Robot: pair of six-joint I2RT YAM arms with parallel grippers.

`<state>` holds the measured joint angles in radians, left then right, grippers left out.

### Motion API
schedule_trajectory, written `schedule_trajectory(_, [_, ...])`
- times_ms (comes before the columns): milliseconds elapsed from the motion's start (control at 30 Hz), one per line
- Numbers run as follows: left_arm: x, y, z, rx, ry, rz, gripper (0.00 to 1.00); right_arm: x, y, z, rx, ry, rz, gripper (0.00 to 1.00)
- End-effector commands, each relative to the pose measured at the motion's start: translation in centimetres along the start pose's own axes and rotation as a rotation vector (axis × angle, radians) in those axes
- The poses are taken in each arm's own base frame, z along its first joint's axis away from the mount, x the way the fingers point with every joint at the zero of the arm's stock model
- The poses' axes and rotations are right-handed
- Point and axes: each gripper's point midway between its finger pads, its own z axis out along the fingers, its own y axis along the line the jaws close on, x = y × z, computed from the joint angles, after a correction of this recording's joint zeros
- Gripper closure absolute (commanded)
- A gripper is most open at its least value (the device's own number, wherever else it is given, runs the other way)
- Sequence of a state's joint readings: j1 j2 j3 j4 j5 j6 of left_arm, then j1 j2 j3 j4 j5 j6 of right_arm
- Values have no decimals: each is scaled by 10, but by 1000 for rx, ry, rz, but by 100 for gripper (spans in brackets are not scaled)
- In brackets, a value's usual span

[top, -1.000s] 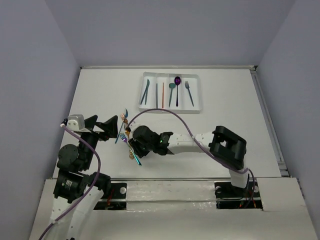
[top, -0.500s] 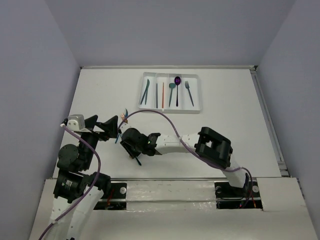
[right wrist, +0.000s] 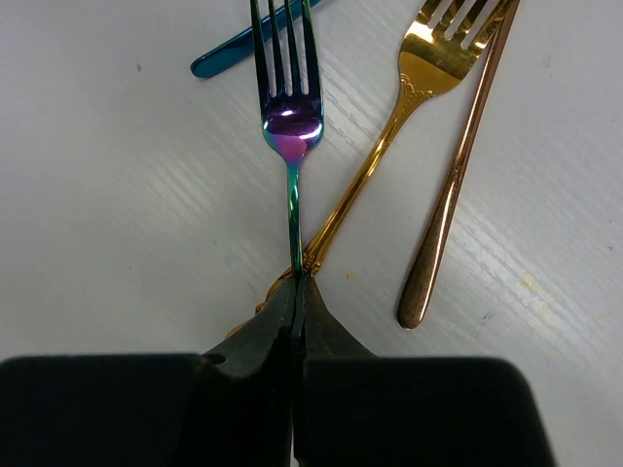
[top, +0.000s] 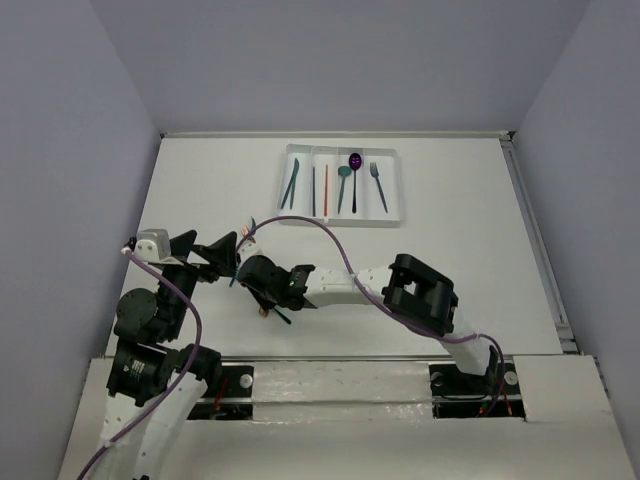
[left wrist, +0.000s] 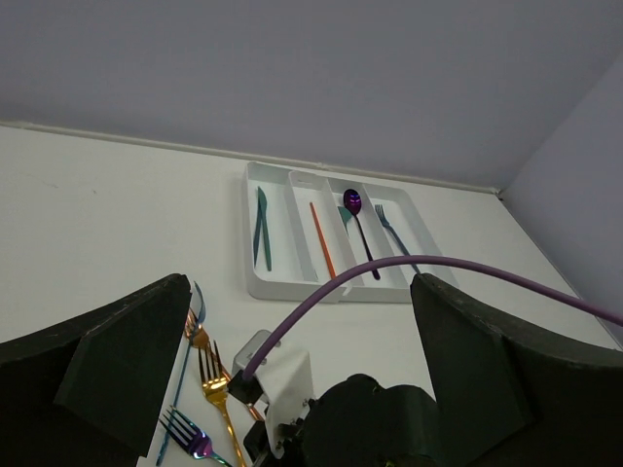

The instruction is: Sort the eating utensils into containers

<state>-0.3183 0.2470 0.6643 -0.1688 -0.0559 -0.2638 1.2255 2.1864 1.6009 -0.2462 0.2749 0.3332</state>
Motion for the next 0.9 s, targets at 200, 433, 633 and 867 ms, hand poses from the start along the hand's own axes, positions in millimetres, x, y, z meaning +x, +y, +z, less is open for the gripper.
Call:
schedule_trajectory(200, [-19, -8, -1, 30, -63, -10, 1, -22, 5, -15, 2, -62, 34, 99])
schedule_trajectory(433, [-20, -8, -2, 32, -65, -9, 1, -7, 8, -1, -3, -1, 21, 75])
schedule_trajectory(633, [-20, -8, -2, 34, -66, -7, 1, -4, 9, 2, -1, 7, 17, 87])
schedule_trajectory(867, [-21, -8, -2, 33, -68, -7, 1, -14, 5, -9, 6, -35, 28, 100])
